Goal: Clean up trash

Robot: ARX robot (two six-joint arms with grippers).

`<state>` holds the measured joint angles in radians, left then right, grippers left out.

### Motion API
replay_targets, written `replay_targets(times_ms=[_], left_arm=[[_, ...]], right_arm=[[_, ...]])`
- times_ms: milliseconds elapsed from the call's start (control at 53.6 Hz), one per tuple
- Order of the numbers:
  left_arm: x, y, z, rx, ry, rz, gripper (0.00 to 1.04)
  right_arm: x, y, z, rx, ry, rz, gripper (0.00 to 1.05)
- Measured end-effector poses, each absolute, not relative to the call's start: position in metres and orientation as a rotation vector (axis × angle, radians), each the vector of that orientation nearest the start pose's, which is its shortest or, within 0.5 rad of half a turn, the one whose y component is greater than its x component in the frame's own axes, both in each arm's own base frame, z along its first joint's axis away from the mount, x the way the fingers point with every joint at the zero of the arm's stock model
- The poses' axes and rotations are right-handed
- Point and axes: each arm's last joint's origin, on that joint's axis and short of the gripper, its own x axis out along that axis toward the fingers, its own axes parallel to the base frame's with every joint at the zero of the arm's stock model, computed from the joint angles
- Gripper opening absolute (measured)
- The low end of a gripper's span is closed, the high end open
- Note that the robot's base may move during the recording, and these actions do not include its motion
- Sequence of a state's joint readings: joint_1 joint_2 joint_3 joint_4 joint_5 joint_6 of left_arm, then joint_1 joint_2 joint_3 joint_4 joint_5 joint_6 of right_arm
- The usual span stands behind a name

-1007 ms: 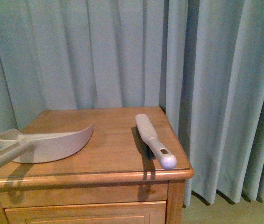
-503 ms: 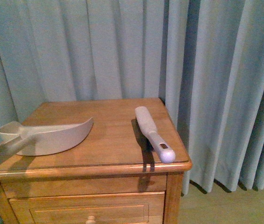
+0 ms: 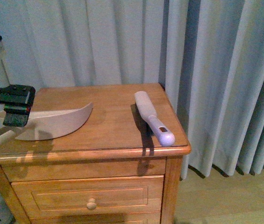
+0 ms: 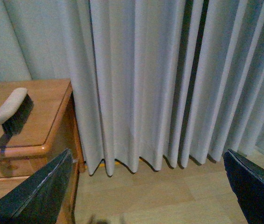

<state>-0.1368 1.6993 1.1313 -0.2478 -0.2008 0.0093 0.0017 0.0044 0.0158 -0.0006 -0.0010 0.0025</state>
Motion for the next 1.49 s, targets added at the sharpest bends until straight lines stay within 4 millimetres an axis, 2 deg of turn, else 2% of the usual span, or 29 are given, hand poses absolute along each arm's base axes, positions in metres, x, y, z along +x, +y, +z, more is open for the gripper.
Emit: replay_targets(times_ms=[242,541,951,1044,1156,1249,1286,1398,1491], left_arm=[[0.37,-0.043,0.184,0.154,0.857,0.071,0.97],[0.38,-0.037,0.173,0.163,0.868,0.091,0.96],[0.382,-0.035,0.175,0.187,0.838,0.087,0.31],[0.382,-0.035,0.177,0.189,0.818,0.086,0.28],[0.374,-0.037,0.192,0.182,0.714,0.075,0.28],[0.362,-0.042,0.211,0.184,0.591,0.062,0.28],[0.352,-0.045,0.223,0.205,0.493,0.058,0.28],[0.306,-0.048,0.27,0.208,0.178,0.044,0.28],[0.262,-0.043,0.297,0.206,-0.042,0.058,0.28]], right_arm=[[0.097,0.0,0.169,0.003,-0.011,0.003,0.97],[0.097,0.0,0.169,0.003,-0.011,0.003,0.97],[0.097,0.0,0.169,0.003,-0.011,0.003,0.97],[0.097,0.0,0.169,0.003,-0.011,0.003,0.97],[0.097,0.0,0.169,0.003,-0.011,0.003,0.97],[0.097,0.0,0.169,0.002,-0.011,0.003,0.97],[0.097,0.0,0.169,0.003,-0.011,0.002,0.97],[0.097,0.0,0.169,0.003,-0.011,0.003,0.97],[0.097,0.0,0.169,0.003,-0.011,0.003,0.97]])
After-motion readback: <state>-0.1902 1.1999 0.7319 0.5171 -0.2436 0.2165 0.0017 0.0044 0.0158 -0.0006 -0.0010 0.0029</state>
